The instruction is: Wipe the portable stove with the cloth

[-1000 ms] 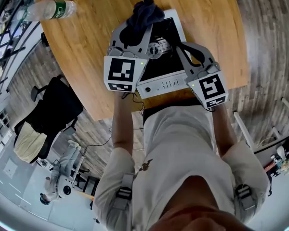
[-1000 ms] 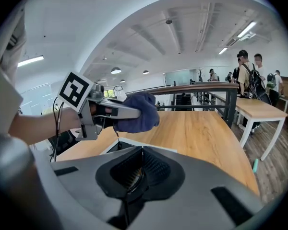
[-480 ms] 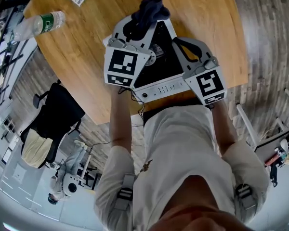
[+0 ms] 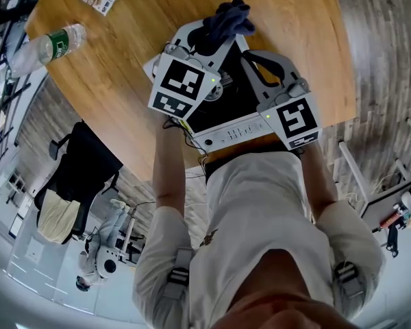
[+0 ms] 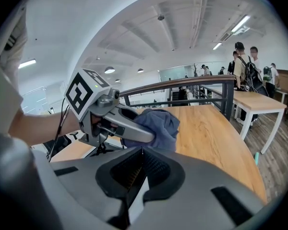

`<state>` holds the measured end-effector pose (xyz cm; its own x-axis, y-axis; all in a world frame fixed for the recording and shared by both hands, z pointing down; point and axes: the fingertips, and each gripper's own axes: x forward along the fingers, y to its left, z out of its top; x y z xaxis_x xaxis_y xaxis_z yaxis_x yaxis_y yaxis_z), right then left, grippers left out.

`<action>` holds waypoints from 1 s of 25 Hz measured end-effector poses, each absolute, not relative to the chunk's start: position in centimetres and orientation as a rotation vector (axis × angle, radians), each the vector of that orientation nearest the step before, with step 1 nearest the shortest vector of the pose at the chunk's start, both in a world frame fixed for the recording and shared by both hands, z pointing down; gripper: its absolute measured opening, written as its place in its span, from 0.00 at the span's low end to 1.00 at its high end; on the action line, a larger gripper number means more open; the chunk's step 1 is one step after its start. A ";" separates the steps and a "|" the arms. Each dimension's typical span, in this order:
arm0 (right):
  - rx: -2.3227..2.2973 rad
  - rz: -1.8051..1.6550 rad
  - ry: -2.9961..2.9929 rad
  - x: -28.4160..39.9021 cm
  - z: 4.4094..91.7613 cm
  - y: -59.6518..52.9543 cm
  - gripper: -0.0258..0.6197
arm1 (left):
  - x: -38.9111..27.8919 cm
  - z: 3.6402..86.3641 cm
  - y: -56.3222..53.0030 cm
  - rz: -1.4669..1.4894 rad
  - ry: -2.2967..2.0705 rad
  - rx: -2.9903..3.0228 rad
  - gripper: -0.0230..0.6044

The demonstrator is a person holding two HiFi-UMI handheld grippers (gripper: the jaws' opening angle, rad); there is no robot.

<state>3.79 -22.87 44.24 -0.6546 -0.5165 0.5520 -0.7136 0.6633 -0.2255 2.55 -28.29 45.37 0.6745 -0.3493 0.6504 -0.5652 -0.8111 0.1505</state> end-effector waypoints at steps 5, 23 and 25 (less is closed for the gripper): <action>0.974 0.611 -2.423 3.7 44.7 -23.2 0.07 | 3.0 46.9 -28.1 0.946 -0.643 2.517 0.21; 0.968 0.601 -2.420 2.4 44.2 -23.1 0.07 | -0.7 48.5 -27.0 1.199 -0.632 2.423 0.21; 0.961 0.597 -2.422 2.1 44.1 -23.0 0.07 | -1.5 48.4 -26.8 1.212 -0.645 2.414 0.21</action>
